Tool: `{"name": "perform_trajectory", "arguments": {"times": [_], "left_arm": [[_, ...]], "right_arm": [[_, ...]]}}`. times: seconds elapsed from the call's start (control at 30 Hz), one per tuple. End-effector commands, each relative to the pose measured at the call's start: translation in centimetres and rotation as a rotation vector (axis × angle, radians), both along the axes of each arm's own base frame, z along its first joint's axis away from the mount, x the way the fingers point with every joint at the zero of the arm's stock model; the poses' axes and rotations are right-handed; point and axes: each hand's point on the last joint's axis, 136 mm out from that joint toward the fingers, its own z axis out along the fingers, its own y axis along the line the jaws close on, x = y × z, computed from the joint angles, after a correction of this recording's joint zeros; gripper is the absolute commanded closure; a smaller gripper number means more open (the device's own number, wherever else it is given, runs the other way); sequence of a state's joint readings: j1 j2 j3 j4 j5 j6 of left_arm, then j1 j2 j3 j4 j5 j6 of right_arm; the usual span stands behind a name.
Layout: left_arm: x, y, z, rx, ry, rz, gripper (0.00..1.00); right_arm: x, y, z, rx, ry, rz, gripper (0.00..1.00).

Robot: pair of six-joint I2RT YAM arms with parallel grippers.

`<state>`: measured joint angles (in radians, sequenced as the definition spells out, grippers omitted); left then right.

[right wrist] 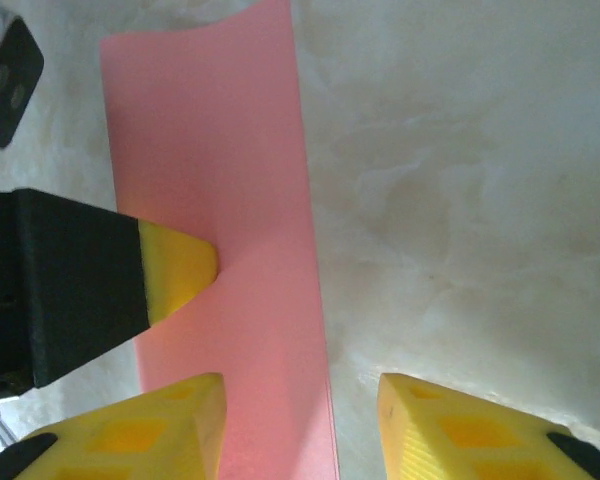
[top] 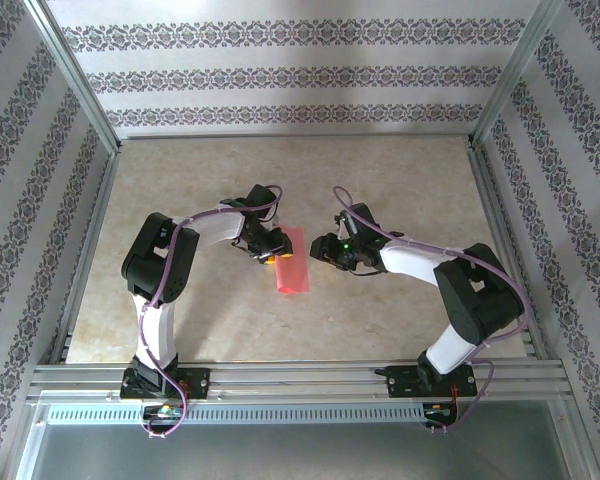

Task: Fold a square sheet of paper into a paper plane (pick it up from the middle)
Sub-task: First fold the square sheet of paper in half at the center of the table, then hold the square sheet of paper at the center of the table.

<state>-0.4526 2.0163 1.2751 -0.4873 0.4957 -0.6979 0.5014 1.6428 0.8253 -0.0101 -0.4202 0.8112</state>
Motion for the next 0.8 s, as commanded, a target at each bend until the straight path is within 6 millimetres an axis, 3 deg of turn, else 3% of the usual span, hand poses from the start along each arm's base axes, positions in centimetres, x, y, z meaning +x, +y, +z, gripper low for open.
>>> {"name": "perform_trajectory", "arguments": {"times": [0.0,0.17,0.33,0.77], "left_arm": [[-6.2,6.1,-9.2,0.345,0.230,0.009,0.61],[-6.3,6.3,-9.4,0.355,0.234,0.010,0.61],[-6.4,6.3,-9.5,0.356,0.238,0.013,0.61],[-6.5,6.0,-9.6,0.346,0.237,-0.009,0.61]], "right_arm": [[0.1,1.9,0.8,0.048,-0.004,0.061,0.61],[0.3,3.5,0.6,0.086,0.022,0.124,0.73],[0.8,4.5,-0.3,0.087,0.063,0.151,0.79],[0.3,4.9,-3.2,0.041,0.144,0.160,0.85]]}}
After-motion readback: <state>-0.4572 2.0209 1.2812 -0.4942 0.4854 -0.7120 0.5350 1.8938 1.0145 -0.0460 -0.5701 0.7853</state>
